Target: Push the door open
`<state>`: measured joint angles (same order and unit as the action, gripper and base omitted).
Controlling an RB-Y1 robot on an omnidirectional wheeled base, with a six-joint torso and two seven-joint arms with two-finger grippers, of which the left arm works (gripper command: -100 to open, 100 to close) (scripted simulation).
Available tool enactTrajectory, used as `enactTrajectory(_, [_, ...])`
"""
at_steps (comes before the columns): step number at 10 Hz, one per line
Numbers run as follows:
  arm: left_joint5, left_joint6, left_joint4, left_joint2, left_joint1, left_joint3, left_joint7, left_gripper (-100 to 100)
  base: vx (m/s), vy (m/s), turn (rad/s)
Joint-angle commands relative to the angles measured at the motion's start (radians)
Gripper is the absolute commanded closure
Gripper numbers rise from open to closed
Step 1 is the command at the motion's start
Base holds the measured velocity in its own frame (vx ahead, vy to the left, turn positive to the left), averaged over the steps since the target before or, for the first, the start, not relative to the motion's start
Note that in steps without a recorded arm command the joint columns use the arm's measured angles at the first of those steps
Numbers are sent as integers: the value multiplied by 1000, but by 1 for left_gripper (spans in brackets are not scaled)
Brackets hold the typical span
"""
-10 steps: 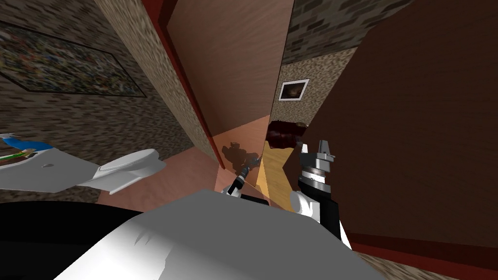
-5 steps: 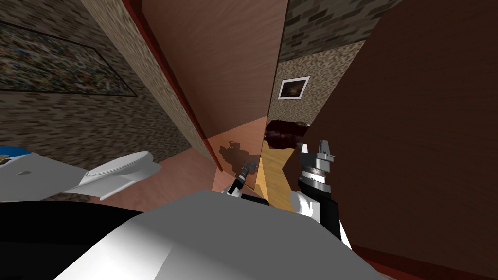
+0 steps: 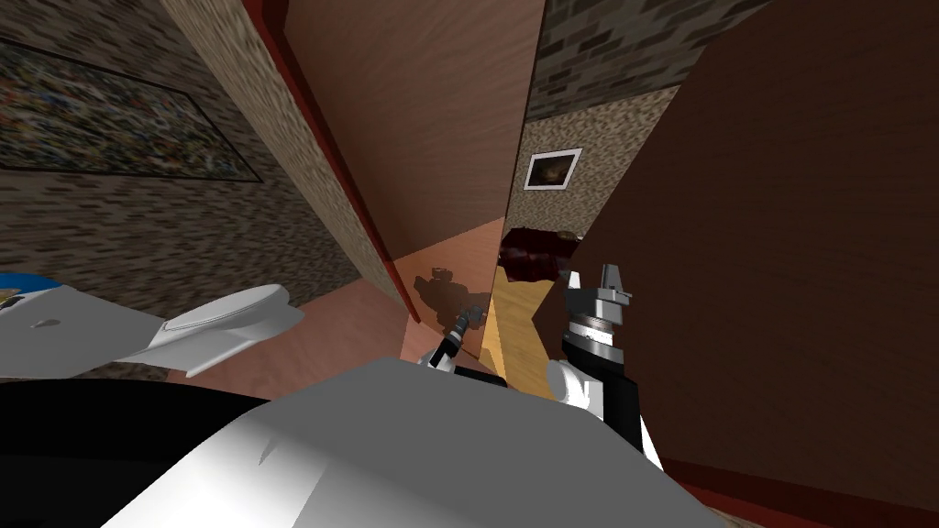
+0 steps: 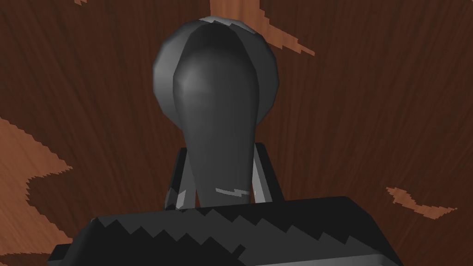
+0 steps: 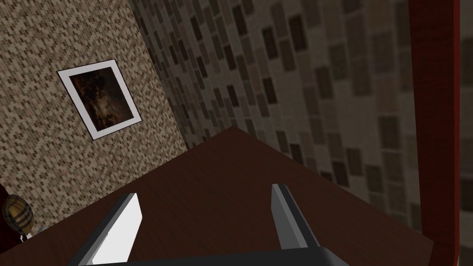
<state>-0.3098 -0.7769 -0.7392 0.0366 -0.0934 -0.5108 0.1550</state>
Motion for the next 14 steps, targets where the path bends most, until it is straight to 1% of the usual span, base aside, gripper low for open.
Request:
enactTrajectory(1, [-3, -1, 3, 8, -2, 16, 3, 100, 82, -65, 31])
enactTrajectory(2, [-4, -1, 4, 9, -3, 21, 3, 100, 148, -83, 40])
enactTrajectory(5, [-12, -4, 12, 22, -7, 58, 9, 100, 184, -111, 34])
enactTrajectory(6, [-12, -4, 12, 22, -7, 58, 9, 100, 133, -86, 46])
enactTrajectory(7, [-17, -5, 16, 27, -10, 81, 13, 100, 141, -96, 77])
enactTrajectory(9, [-21, -7, 20, 30, -13, 99, 16, 100, 146, -110, 44])
enactTrajectory(10, [-21, -7, 20, 30, -13, 99, 16, 100, 71, -54, 25])
enactTrajectory(11, [-25, -8, 23, 32, -15, 117, 19, 100, 80, -54, 42])
enactTrajectory(12, [-27, -8, 25, 33, -16, 126, 20, 100, 104, -83, 50])
enactTrajectory(13, [-27, -8, 25, 33, -16, 126, 20, 100, 81, -68, 31])
enactTrajectory(14, [-31, -10, 29, 35, -19, 144, 23, 100, 110, -91, 51])
